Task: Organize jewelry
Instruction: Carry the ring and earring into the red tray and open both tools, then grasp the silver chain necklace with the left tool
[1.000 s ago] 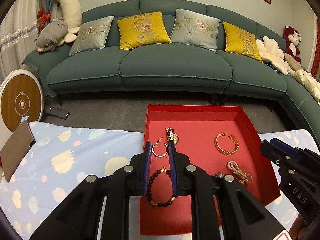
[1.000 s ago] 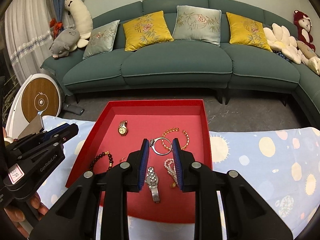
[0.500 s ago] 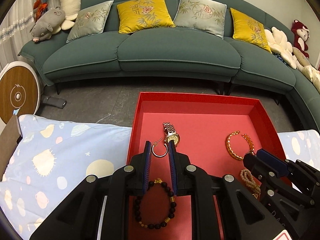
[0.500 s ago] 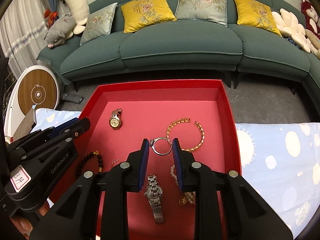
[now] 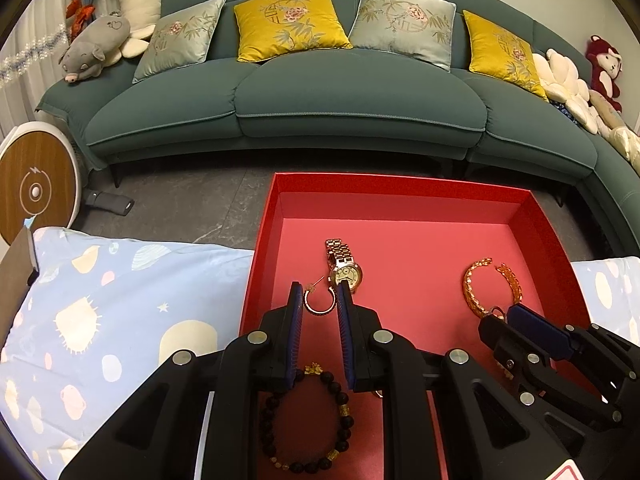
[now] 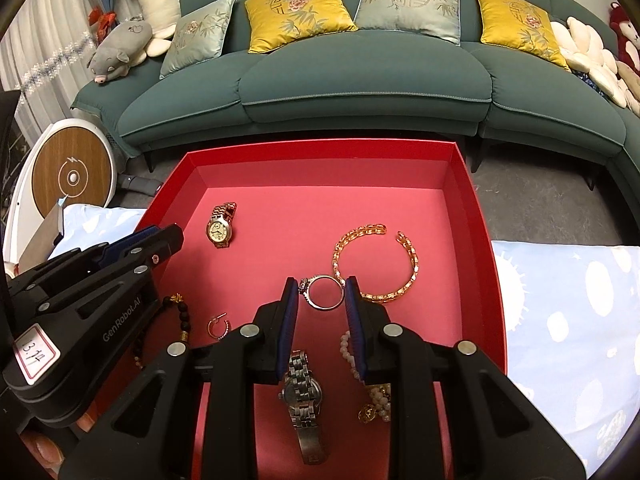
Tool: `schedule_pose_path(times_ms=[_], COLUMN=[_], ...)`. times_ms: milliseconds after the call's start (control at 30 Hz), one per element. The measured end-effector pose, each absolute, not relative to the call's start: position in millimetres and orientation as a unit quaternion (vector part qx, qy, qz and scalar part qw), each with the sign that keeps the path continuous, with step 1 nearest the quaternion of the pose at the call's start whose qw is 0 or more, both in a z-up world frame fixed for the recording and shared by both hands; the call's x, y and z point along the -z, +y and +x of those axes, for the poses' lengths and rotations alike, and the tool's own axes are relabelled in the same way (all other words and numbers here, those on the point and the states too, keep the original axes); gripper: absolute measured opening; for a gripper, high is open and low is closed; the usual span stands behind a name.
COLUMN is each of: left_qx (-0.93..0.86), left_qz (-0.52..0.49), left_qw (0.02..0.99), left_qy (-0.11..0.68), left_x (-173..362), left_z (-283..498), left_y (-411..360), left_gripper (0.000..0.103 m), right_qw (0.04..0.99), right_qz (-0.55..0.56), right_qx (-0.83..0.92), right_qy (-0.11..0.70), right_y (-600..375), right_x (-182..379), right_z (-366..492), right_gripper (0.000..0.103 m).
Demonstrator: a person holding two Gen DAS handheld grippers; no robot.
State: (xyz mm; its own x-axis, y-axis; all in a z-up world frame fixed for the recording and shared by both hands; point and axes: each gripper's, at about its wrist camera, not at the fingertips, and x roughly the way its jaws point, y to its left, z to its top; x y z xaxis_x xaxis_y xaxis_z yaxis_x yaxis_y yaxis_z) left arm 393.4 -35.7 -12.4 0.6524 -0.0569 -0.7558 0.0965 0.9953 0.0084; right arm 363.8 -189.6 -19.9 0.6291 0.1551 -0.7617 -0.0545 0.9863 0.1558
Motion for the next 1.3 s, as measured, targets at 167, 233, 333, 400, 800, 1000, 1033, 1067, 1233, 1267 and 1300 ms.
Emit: schedule_pose_path(times_ms=[167,233,333,400,800,1000,1033,1067,1233,1267,1300], left_qx=[0.04,0.033,0.033,0.037,0.059,0.068,0.067,0.067,0.084,0.089,0.097], left_qz=[0.027,0.026,0.024,0.025,-0.006,-0.019,-0.02,-0.02,-0.017,-0.014,-0.01], left_qw=[0.91,0.911,0.917,0.92,0.923,0.91,0.909,0.908,0.897,0.895,0.893], left_qy=[0.413,0.41,0.396,0.389,0.38,0.408,0.411,0.413,0.433,0.436,0.439], left_x=[12.1,9.9,1.0,-8.1,-56.7,-47.9,-44.8,-41.3,-18.0,-13.2,-7.9], left_z=[392.4,390.6,381.6,370.3,252.2,186.3,175.6,166.0,134.0,131.4,129.2], left_y=[-37.7,-36.3,-32.9,-28.9,16.8,34.7,37.0,38.3,30.8,24.8,16.4], left_gripper=[0.026,0.041,0.042,0.042,0.043,0.049,0.049,0.049,0.049,0.049,0.05], right_qw=[0.904,0.906,0.91,0.913,0.921,0.907,0.903,0.899,0.889,0.891,0.894], right_qz=[0.059,0.063,0.069,0.072,0.058,0.07,0.074,0.078,0.083,0.079,0.075], right_qx=[-0.053,-0.051,-0.05,-0.054,-0.066,-0.073,-0.074,-0.075,-0.084,-0.08,-0.072], right_qy=[0.42,0.416,0.406,0.398,0.378,0.409,0.416,0.424,0.442,0.44,0.436], right_y=[-190.2,-190.5,-194.9,-200.8,-218.8,-210.5,-208.4,-205.2,-192.7,-192.1,-193.1], right_x=[18.0,16.1,7.9,-1.7,-47.8,-37.5,-32.4,-26.8,-9.1,-7.6,-8.6], right_z=[360.8,358.6,346.8,333.5,201.0,145.6,137.2,129.1,100.0,99.0,101.1], right_gripper=[0.03,0.034,0.034,0.034,0.035,0.036,0.035,0.035,0.035,0.035,0.035])
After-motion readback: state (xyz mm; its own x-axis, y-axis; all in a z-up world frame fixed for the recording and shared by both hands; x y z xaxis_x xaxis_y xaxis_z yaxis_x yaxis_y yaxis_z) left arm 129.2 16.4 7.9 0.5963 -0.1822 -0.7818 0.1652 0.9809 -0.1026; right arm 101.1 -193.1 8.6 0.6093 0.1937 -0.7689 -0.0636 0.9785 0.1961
